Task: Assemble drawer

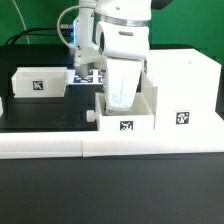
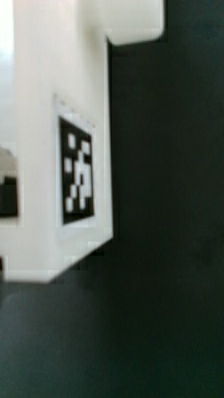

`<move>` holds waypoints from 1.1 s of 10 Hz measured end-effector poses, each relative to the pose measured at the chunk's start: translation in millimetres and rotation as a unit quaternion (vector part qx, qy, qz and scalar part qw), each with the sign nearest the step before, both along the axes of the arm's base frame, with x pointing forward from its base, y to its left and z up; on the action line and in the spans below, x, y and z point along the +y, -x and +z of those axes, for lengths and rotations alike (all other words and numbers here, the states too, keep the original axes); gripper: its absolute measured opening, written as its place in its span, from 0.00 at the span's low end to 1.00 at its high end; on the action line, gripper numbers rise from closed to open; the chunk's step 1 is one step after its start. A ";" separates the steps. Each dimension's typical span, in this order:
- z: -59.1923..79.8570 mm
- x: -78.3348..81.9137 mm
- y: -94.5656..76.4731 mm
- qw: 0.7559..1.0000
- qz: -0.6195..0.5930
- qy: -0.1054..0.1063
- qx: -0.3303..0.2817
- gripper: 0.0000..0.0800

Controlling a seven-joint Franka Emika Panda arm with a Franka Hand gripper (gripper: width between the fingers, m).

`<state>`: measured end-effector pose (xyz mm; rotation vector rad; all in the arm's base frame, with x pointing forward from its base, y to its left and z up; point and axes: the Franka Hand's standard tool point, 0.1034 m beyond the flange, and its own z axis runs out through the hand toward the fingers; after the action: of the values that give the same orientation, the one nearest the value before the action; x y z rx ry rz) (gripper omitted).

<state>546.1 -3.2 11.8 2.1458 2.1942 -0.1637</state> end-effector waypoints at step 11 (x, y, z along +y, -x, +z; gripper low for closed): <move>-3.5 3.5 3.1 1.000 0.011 -0.004 -0.011 0.05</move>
Offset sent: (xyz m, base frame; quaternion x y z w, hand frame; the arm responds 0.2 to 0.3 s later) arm -0.0066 0.0118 -0.0005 0.0060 -0.0008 -0.0462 0.9989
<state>543.1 0.2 8.3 2.1160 2.2084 -0.1299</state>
